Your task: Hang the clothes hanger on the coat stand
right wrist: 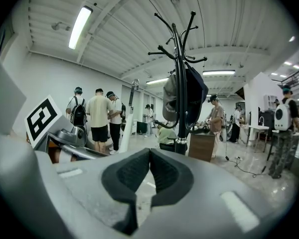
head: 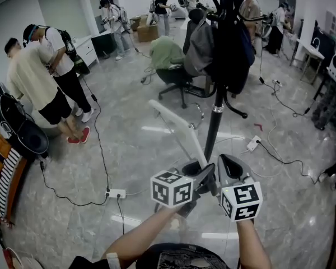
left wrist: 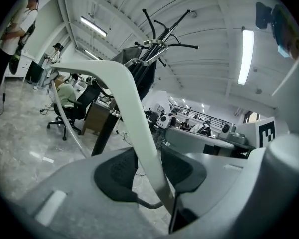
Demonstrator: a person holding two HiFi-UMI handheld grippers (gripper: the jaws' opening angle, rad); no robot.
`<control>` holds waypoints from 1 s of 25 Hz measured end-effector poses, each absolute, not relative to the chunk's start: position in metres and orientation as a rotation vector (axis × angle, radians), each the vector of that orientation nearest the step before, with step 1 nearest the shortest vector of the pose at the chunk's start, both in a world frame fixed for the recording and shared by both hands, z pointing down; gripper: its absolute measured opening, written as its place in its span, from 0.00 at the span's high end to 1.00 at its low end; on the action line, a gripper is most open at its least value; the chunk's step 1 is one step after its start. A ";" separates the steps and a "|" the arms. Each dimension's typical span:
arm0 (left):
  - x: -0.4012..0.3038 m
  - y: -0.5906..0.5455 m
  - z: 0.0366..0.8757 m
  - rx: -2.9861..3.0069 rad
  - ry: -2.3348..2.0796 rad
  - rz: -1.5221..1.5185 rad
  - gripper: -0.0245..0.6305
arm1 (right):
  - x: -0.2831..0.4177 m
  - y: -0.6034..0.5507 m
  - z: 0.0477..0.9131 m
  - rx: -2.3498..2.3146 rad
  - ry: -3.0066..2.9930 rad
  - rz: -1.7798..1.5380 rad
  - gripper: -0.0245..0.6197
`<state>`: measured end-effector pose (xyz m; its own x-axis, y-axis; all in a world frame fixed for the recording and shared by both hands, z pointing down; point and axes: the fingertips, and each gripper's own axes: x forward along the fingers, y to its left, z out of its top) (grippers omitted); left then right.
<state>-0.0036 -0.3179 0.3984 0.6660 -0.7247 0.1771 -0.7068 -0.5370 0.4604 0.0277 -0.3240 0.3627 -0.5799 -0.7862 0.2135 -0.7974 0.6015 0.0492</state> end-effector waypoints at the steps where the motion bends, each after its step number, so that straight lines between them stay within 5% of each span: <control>1: -0.007 -0.323 0.399 2.385 -1.095 -0.045 0.73 | 0.024 -0.329 0.363 1.318 -2.609 0.076 0.96; 25: -0.032 -0.417 0.438 2.432 -0.803 0.030 0.73 | -0.013 -0.428 0.382 1.464 -2.508 0.082 0.96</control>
